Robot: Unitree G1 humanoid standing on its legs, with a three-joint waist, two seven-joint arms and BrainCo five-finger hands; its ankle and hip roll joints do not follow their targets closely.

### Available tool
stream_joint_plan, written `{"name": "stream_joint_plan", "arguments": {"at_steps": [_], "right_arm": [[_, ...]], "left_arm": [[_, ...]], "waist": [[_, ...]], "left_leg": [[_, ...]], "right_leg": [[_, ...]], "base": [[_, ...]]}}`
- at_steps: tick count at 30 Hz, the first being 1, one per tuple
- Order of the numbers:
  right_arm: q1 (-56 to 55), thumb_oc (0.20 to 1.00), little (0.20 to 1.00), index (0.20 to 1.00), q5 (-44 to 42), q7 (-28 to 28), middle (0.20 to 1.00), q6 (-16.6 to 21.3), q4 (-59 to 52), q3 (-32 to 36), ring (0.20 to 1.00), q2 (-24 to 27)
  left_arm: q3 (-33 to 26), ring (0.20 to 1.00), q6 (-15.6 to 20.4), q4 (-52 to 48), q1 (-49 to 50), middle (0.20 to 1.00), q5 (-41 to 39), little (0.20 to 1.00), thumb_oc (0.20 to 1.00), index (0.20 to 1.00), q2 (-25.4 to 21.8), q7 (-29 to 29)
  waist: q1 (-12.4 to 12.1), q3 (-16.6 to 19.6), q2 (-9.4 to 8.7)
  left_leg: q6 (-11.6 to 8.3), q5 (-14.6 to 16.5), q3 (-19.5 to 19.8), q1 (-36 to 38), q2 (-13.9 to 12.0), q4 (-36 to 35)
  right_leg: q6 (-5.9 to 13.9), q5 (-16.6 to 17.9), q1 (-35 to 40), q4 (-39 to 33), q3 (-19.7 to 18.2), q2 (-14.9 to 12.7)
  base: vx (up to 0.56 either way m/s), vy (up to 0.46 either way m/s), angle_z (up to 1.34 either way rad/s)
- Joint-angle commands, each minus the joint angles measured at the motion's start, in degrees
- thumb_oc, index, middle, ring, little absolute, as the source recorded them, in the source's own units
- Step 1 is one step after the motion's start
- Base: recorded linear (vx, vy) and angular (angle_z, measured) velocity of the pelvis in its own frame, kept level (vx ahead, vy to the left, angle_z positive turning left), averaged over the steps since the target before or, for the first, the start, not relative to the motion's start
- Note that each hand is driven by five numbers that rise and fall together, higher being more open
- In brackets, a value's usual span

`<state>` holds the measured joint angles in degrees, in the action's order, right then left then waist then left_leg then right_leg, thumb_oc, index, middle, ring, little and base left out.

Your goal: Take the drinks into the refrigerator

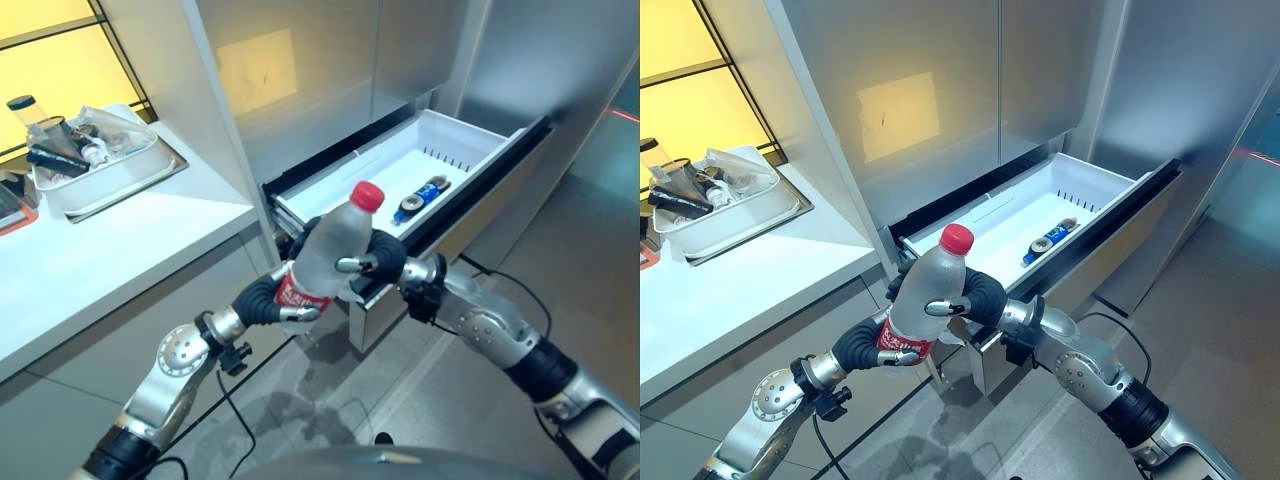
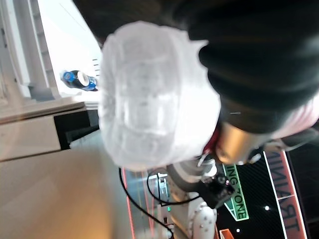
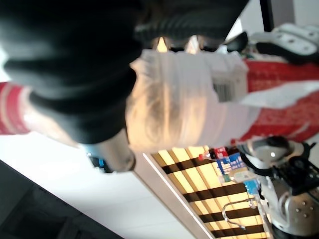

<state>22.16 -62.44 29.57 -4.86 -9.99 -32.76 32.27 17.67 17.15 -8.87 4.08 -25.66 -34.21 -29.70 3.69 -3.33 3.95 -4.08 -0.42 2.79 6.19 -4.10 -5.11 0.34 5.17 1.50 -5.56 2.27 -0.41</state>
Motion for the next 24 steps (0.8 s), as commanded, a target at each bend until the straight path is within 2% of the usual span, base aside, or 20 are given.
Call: {"name": "stream_joint_plan", "arguments": {"at_steps": [1, 15, 16, 21, 24], "right_arm": [[0.9, 0.2, 0.2, 0.2, -1.6, 5.0, 0.2, 0.3, -6.0, -3.6, 0.2, -3.6], [1.2, 0.2, 0.2, 0.2, -1.5, 4.6, 0.2, 0.4, -5.5, -4.1, 0.2, -4.3], [-0.3, 0.2, 0.2, 0.2, -8.1, 1.1, 0.2, 1.2, -4.9, -3.0, 0.2, -6.3], [-2.2, 0.2, 0.2, 0.2, -12.9, -2.7, 0.2, 5.6, -4.6, 1.5, 0.2, -9.1], [-2.5, 0.2, 0.2, 0.2, -13.7, -3.3, 0.2, 6.7, -4.5, 2.7, 0.2, -9.7]], "left_arm": [[-6.4, 0.2, 3.1, 1.2, -8.5, 0.2, -3.5, 0.2, 0.2, 0.2, 0.7, 5.9], [-5.9, 0.2, 2.9, 1.5, -8.4, 0.2, -2.8, 0.2, 0.2, 0.2, 0.3, 5.8], [-6.2, 1.0, 2.0, 4.0, -6.4, 1.0, -2.9, 1.0, 1.0, 1.0, 1.9, 7.6], [-5.9, 1.0, 0.1, 5.5, -3.8, 1.0, -5.2, 1.0, 1.0, 1.0, 3.4, 7.8], [-6.1, 1.0, 0.1, 5.9, -3.3, 1.0, -5.4, 1.0, 1.0, 1.0, 3.7, 8.3]], "waist": [[1.0, -1.0, -3.05], [1.0, -1.0, -2.95], [1.1, -1.0, -2.92], [0.9, -1.1, -2.69], [0.9, -1.1, -2.65]], "left_leg": [[3.32, 5.2, 1.3, 1.5, 3.2, 1.6], [3.34, 5.3, 1.1, 1.6, 3.1, 1.6], [3.29, 5.0, 0.9, 1.4, 3.1, 1.5], [3.34, 5.3, 0.7, 1.8, 3.0, 1.3], [3.34, 5.3, 0.7, 1.7, 3.0, 1.3]], "right_leg": [[2.6, -9.6, 3.4, 4.0, 1.8, -2.7], [2.65, -9.6, 3.4, 4.0, 1.6, -2.7], [2.63, -9.3, 3.3, 3.6, 1.6, -2.7], [2.6, -9.5, 3.7, 3.3, 1.6, -2.6], [2.61, -9.4, 3.7, 3.3, 1.6, -2.6]], "base": [[0.0, 0.0, 0.0], [0.0, -0.001, 0.0], [0.0, 0.0, 0.0], [0.0, -0.001, -0.01], [0.0, 0.0, 0.0]]}}
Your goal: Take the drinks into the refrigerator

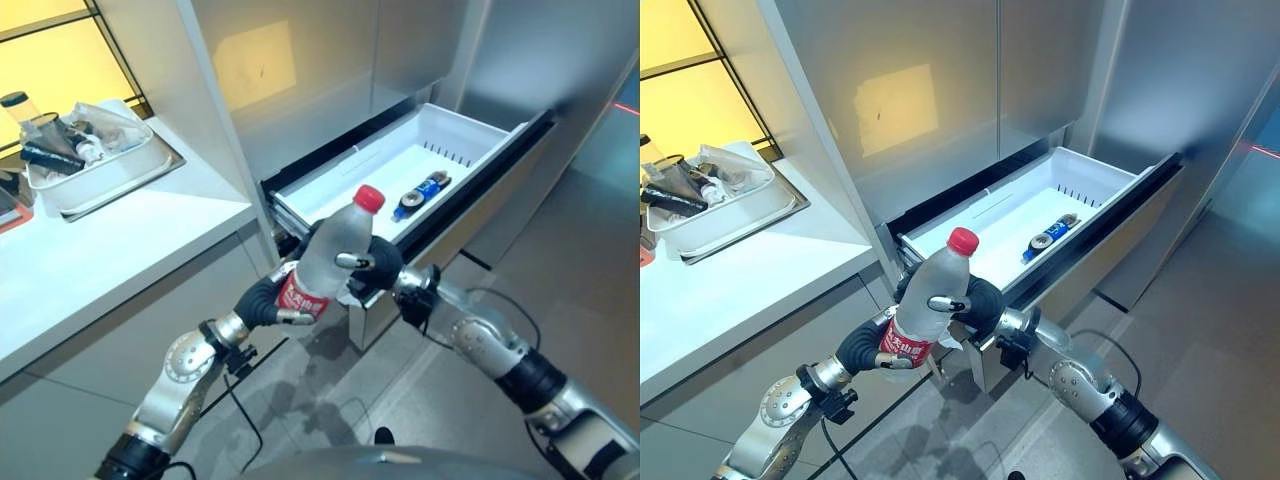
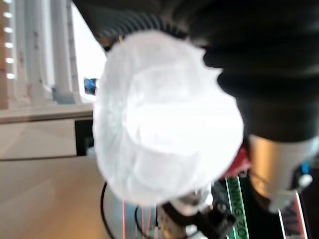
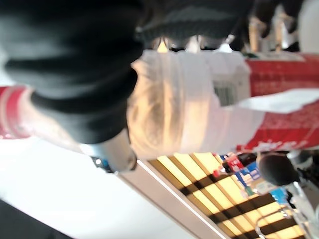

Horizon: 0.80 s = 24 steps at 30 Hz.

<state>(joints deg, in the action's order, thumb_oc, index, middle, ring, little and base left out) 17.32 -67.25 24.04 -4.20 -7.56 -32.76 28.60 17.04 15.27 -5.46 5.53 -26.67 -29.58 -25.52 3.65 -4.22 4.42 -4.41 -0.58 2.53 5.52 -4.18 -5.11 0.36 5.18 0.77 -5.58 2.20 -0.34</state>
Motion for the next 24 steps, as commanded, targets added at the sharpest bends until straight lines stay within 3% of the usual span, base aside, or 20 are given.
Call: {"name": "stream_joint_plan", "arguments": {"at_steps": [1, 16, 24], "right_arm": [[2.3, 0.2, 0.2, 0.2, -9.2, 1.9, 0.2, 6.6, -7.2, 3.3, 0.2, -6.3], [2.0, 0.2, 0.2, 0.2, -11.0, -2.5, 0.2, 12.5, -7.1, 10.4, 0.2, -8.0], [0.3, 0.2, 0.2, 0.2, -8.5, -3.6, 0.2, 16.3, -7.6, 21.1, 0.2, -4.0]], "left_arm": [[-5.5, 1.0, 1.8, 2.6, -4.6, 1.0, -4.8, 1.0, 1.0, 1.0, -0.8, 4.1], [-7.3, 1.0, 1.2, 2.9, -1.2, 1.0, -7.0, 1.0, 1.0, 1.0, 0.5, 5.8], [-12.3, 1.0, 0.9, 3.0, 3.8, 1.0, -10.7, 1.0, 1.0, 1.0, 1.3, 4.1]], "waist": [[1.0, -0.3, -3.06], [0.9, -0.4, -2.9], [0.6, -0.9, -3.13]], "left_leg": [[3.67, 5.4, 0.9, 2.4, 3.1, 1.3], [3.72, 5.2, 0.9, 2.2, 3.2, 1.2], [3.8, 5.2, 1.1, 1.9, 3.3, 1.2]], "right_leg": [[2.58, -9.4, 4.4, 3.4, 1.7, -2.7], [2.66, -9.2, 4.3, 3.1, 1.7, -2.7], [2.89, -9.0, 4.0, 3.1, 2.1, -2.9]], "base": [[0.0, 0.0, 0.0], [0.0, 0.0, 0.0], [0.0, 0.0, 0.0]]}}
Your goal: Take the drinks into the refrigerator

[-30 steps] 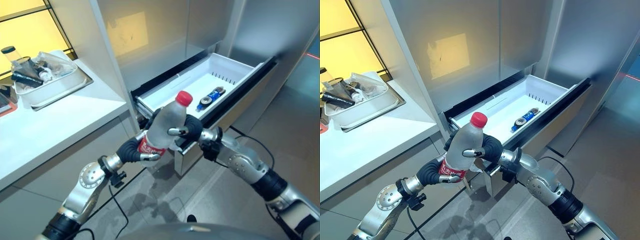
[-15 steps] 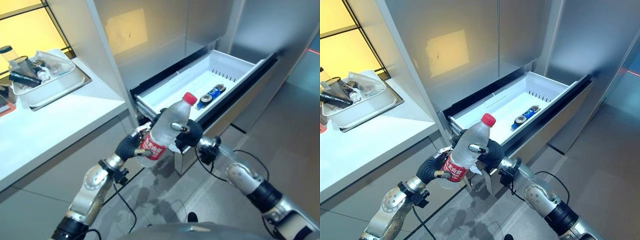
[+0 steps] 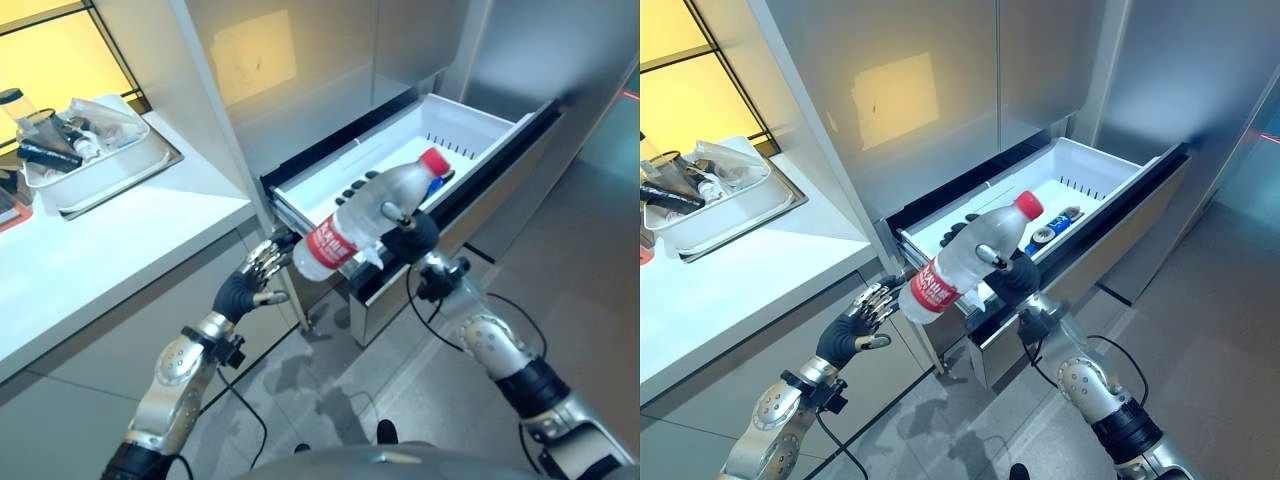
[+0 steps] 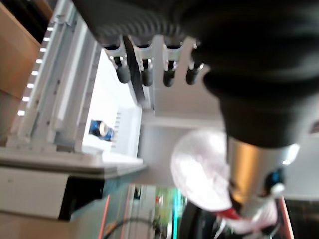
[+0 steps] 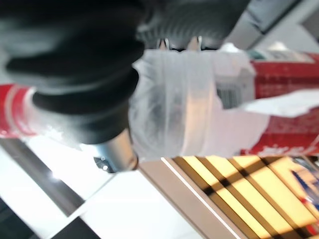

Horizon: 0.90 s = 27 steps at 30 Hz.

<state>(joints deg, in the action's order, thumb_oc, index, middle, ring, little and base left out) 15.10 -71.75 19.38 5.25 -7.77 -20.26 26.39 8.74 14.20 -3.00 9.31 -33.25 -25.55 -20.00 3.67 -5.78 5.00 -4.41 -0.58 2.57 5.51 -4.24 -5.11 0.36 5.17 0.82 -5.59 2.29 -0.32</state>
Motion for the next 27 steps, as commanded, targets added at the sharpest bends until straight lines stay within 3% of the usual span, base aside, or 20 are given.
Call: {"name": "stream_joint_plan", "arguments": {"at_steps": [1, 6, 9, 12, 13, 15, 18, 19, 22, 27], "right_arm": [[2.5, 0.2, 0.2, 0.2, -3.9, 1.1, 0.2, 6.9, -7.4, 8.6, 0.2, -1.8], [0.3, 0.2, 0.2, 0.2, -0.7, -0.1, 0.2, 9.5, -6.4, 17.5, 0.2, 3.0], [0.8, 0.2, 0.2, 0.2, 0.1, -0.7, 0.2, 10.2, -5.2, 19.3, 0.2, 5.1], [2.7, 0.2, 0.2, 0.2, 2.8, -1.7, 0.2, 11.0, -2.4, 21.5, 0.2, 11.4], [2.8, 0.2, 0.2, 0.2, 2.8, -1.7, 0.2, 11.0, -2.3, 21.4, 0.2, 11.5], [6.3, 0.2, 0.2, 0.2, 4.8, -2.4, 0.2, 10.9, 1.7, 20.3, 0.2, 18.3], [8.9, 0.2, 0.2, 0.2, 4.5, -3.2, 0.2, 11.0, 5.7, 18.9, 0.2, 21.3], [12.3, 0.2, 0.2, 0.2, 5.6, -3.1, 0.2, 10.1, 8.3, 16.9, 0.2, 26.9], [18.0, 0.2, 0.2, 0.2, 6.7, -2.8, 0.2, 9.5, 12.0, 12.2, 0.2, 33.8], [27.4, 0.2, 0.2, 0.2, 8.0, -3.9, 0.2, 9.2, 18.1, 4.7, 0.2, 39.1]], "left_arm": [[-4.0, 1.0, 1.9, 0.5, 0.0, 1.0, -4.1, 1.0, 1.0, 1.0, -2.8, -1.4], [-8.1, 1.0, 2.3, -0.8, 3.0, 1.0, -8.5, 1.0, 1.0, 1.0, -1.5, -3.7], [-8.9, 1.0, 2.6, -1.4, 3.7, 1.0, -9.4, 1.0, 1.0, 1.0, -1.2, -3.9], [-9.7, 1.0, 2.9, -2.4, 4.5, 1.0, -10.0, 1.0, 1.0, 1.0, -2.0, -4.6], [-9.8, 1.0, 2.9, -2.5, 4.5, 1.0, -10.0, 1.0, 1.0, 1.0, -2.0, -4.6], [-9.9, 1.0, 3.3, -2.5, 4.4, 1.0, -11.5, 1.0, 1.0, 1.0, -3.0, -4.7], [-9.1, 1.0, 3.3, -2.3, 4.1, 1.0, -12.2, 1.0, 1.0, 1.0, -3.2, -4.6], [-8.8, 1.0, 3.3, -2.9, 4.3, 1.0, -13.2, 1.0, 1.0, 1.0, -4.6, -5.2], [-7.6, 1.0, 3.3, -3.1, 3.8, 1.0, -14.3, 1.0, 1.0, 1.0, -6.1, -5.5], [-6.2, 1.0, 3.6, -3.2, 3.1, 1.0, -14.3, 1.0, 1.0, 1.0, -8.2, -5.0]], "waist": [[0.6, 0.7, -3.71], [0.4, -0.4, -4.42], [0.2, -0.8, -4.72], [-0.1, -1.5, -5.2], [-0.1, -1.5, -5.17], [-0.4, -2.6, -5.58], [-0.7, -3.3, -5.68], [-1.1, -4.3, -5.95], [-1.7, -5.9, -6.07], [-2.5, -8.2, -6.0]], "left_leg": [[3.79, 5.2, 1.0, 1.9, 3.3, 1.2], [4.02, 5.2, 1.4, 0.5, 3.7, 1.5], [4.15, 5.2, 1.4, -0.3, 3.8, 1.7], [4.2, 5.0, 1.3, -1.5, 4.0, 1.8], [4.21, 5.0, 1.3, -1.6, 4.0, 1.9], [4.21, 4.5, 1.2, -2.8, 4.1, 1.9], [4.18, 4.2, 1.3, -3.9, 4.1, 2.1], [4.07, 3.9, 1.4, -5.1, 4.1, 2.3], [3.9, 3.3, 1.6, -6.8, 4.1, 2.8], [3.49, 2.2, 2.1, -8.9, 3.9, 3.0]], "right_leg": [[2.89, -9.0, 3.9, 3.2, 2.0, -2.9], [3.08, -9.1, 2.4, 3.7, 2.0, -2.8], [3.18, -8.9, 1.6, 4.0, 1.9, -2.8], [3.32, -8.8, 0.3, 4.3, 1.9, -2.8], [3.32, -8.8, 0.3, 4.3, 1.9, -2.8], [3.41, -8.6, -1.4, 4.9, 1.6, -2.7], [3.47, -8.5, -2.7, 5.4, 1.6, -2.8], [3.45, -8.4, -4.1, 6.0, 1.5, -2.7], [3.32, -8.6, -6.3, 7.5, 1.7, -2.6], [3.19, -8.7, -9.0, 8.8, 2.2, -2.4]], "base": [[0.0, 0.0, 0.0], [0.0, -0.001, 0.04], [0.0, 0.0, 0.0], [0.0, 0.0, 0.0], [-0.03, -0.017, -0.04], [-0.05, -0.016, -0.03], [-0.04, -0.01, -0.01], [-0.06, -0.017, -0.01], [-0.05, -0.027, -0.01], [-0.03, -0.024, 0.01]]}}
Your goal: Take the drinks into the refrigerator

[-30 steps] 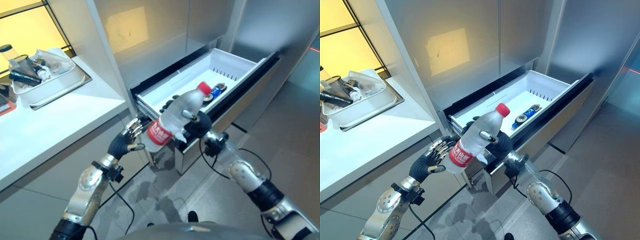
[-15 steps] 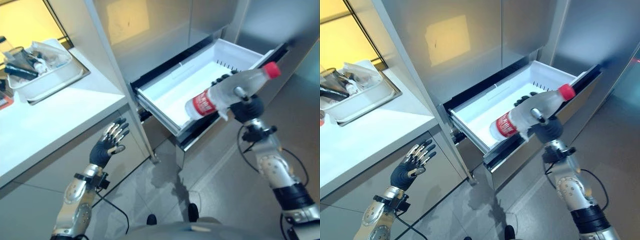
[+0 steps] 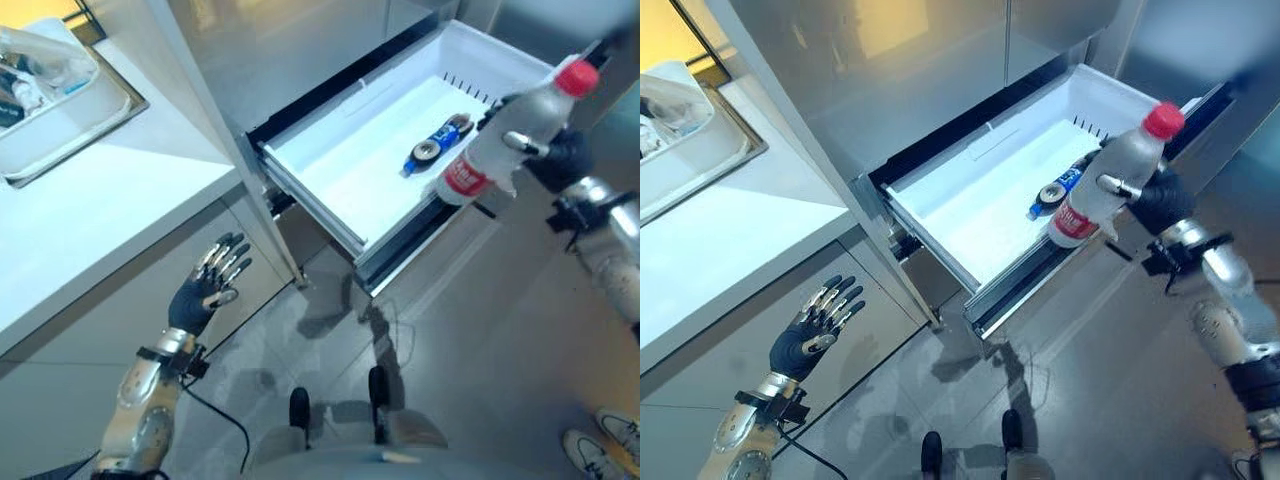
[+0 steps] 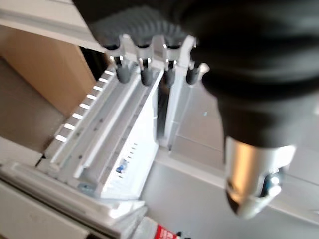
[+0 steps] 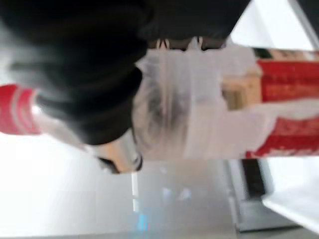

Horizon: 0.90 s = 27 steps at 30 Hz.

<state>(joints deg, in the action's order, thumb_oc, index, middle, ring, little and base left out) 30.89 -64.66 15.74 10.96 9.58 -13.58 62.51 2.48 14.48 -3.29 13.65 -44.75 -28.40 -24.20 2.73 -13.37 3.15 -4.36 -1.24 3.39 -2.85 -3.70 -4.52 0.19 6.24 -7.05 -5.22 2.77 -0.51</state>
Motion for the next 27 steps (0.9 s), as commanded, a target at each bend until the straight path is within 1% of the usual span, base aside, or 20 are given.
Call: {"name": "stream_joint_plan", "arguments": {"at_steps": [1, 2, 5, 6, 7, 9, 12, 15, 19, 21, 27], "right_arm": [[16.9, 0.2, 0.2, 0.2, 2.4, -0.1, 0.2, 3.3, 2.4, -6.1, 0.2, 4.6], [19.5, 0.2, 0.2, 0.2, 3.2, 0.1, 0.2, 3.0, 2.8, -8.5, 0.2, 5.8], [23.8, 0.2, 0.2, 0.2, 3.2, -0.2, 0.2, 3.2, 4.8, -11.8, 0.2, 6.6], [27.7, 0.2, 0.2, 0.2, 3.5, -0.5, 0.2, 3.2, 5.9, -14.4, 0.2, 7.2], [28.3, 0.2, 0.2, 0.2, 3.5, -0.5, 0.2, 3.2, 6.1, -15.0, 0.2, 7.1], [32.7, 0.2, 0.2, 0.2, 3.6, -0.4, 0.2, 3.1, 7.1, -18.8, 0.2, 8.0], [37.9, 0.2, 0.2, 0.2, 3.9, -0.5, 0.2, 3.2, 10.1, -22.9, 0.2, 8.2], [40.5, 0.2, 0.2, 0.2, 4.7, -1.3, 0.2, 3.3, 13.3, -25.0, 0.2, 7.1], [42.1, 0.2, 0.2, 0.2, 6.1, -1.7, 0.2, 3.2, 14.6, -26.6, 0.2, 5.7], [42.7, 0.2, 0.2, 0.2, 8.6, -1.8, 0.2, 2.4, 15.9, -28.3, 0.2, 4.9], [41.1, 0.2, 0.2, 0.2, 12.4, -2.1, 0.2, 1.6, 18.4, -29.6, 0.2, 3.7]], "left_arm": [[0.8, 1.0, 3.6, -3.2, -1.8, 1.0, -2.2, 1.0, 1.0, 1.0, -6.4, -0.2], [0.9, 1.0, 3.7, -3.3, -2.0, 1.0, -2.2, 1.0, 1.0, 1.0, -6.6, 0.0], [1.2, 1.0, 3.8, -3.5, -2.2, 1.0, -1.9, 1.0, 1.0, 1.0, -6.3, 0.3], [1.8, 1.0, 4.0, -3.4, -2.5, 1.0, -1.6, 1.0, 1.0, 1.0, -6.8, 0.7], [1.8, 1.0, 4.0, -3.3, -2.6, 1.0, -1.6, 1.0, 1.0, 1.0, -6.7, 0.7], [2.1, 1.0, 4.1, -3.7, -2.7, 1.0, -1.4, 1.0, 1.0, 1.0, -7.0, 1.1], [3.1, 1.0, 4.4, -3.8, -3.2, 1.0, -1.2, 1.0, 1.0, 1.0, -7.6, 1.8], [3.4, 1.0, 4.8, -4.1, -3.8, 1.0, -0.9, 1.0, 1.0, 1.0, -7.8, 2.5], [3.3, 1.0, 5.2, -4.1, -4.4, 1.0, -0.5, 1.0, 1.0, 1.0, -8.1, 3.6], [3.4, 1.0, 5.5, -4.2, -4.6, 1.0, 0.1, 1.0, 1.0, 1.0, -8.4, 4.3], [3.8, 1.0, 5.9, -4.9, -4.6, 1.0, 1.1, 1.0, 1.0, 1.0, -8.9, 5.3]], "waist": [[-2.1, -1.8, -4.44], [-2.3, -2.4, -4.57], [-2.4, -3.0, -4.6], [-3.0, -4.1, -4.93], [-2.9, -4.1, -4.82], [-3.2, -4.8, -4.82], [-3.8, -5.9, -5.22], [-4.0, -6.8, -5.26], [-4.2, -7.9, -5.45], [-4.5, -8.8, -5.76], [-4.7, -9.9, -5.41]], "left_leg": [[3.35, 2.5, 1.3, -1.6, 3.3, 2.6], [3.29, 2.3, 1.3, -2.4, 3.2, 2.8], [3.19, 2.2, 1.6, -3.3, 3.3, 3.2], [3.11, 2.1, 1.9, -4.0, 3.3, 3.5], [3.11, 2.1, 1.9, -4.1, 3.3, 3.5], [3.0, 1.9, 2.0, -4.7, 3.3, 3.7], [2.71, 1.6, 2.3, -5.4, 3.2, 3.6], [2.53, 1.3, 2.4, -5.7, 3.1, 3.5], [2.41, 1.0, 2.4, -6.2, 3.0, 3.5], [2.27, 0.7, 2.4, -6.5, 2.8, 3.3], [2.1, 0.0, 3.0, -6.8, 2.8, 2.5]], "right_leg": [[3.4, -9.7, -2.5, 9.2, 1.6, -2.1], [3.41, -9.6, -3.3, 9.4, 1.6, -2.1], [3.35, -9.7, -4.2, 9.9, 1.7, -2.0], [3.33, -9.9, -4.9, 10.4, 1.7, -1.9], [3.33, -9.9, -5.0, 10.5, 1.7, -1.9], [3.25, -10.1, -5.8, 10.8, 1.6, -1.7], [3.18, -10.1, -6.4, 10.8, 1.8, -1.6], [3.12, -10.0, -6.6, 10.6, 2.0, -1.5], [3.06, -9.6, -7.2, 10.5, 1.8, -1.4], [3.09, -9.5, -7.7, 10.4, 1.8, -1.3], [3.03, -9.6, -8.0, 10.4, 2.1, -1.2]], "base": [[-0.04, -0.054, 0.05], [-0.03, -0.044, 0.04], [-0.01, -0.04, 0.07], [0.0, -0.044, 0.12], [-0.02, -0.035, 0.11], [-0.01, -0.024, 0.04], [0.0, -0.032, 0.05], [0.0, -0.016, 0.02], [-0.02, -0.013, 0.04], [0.0, 0.0, 0.0], [0.0, 0.0, 0.0]]}}
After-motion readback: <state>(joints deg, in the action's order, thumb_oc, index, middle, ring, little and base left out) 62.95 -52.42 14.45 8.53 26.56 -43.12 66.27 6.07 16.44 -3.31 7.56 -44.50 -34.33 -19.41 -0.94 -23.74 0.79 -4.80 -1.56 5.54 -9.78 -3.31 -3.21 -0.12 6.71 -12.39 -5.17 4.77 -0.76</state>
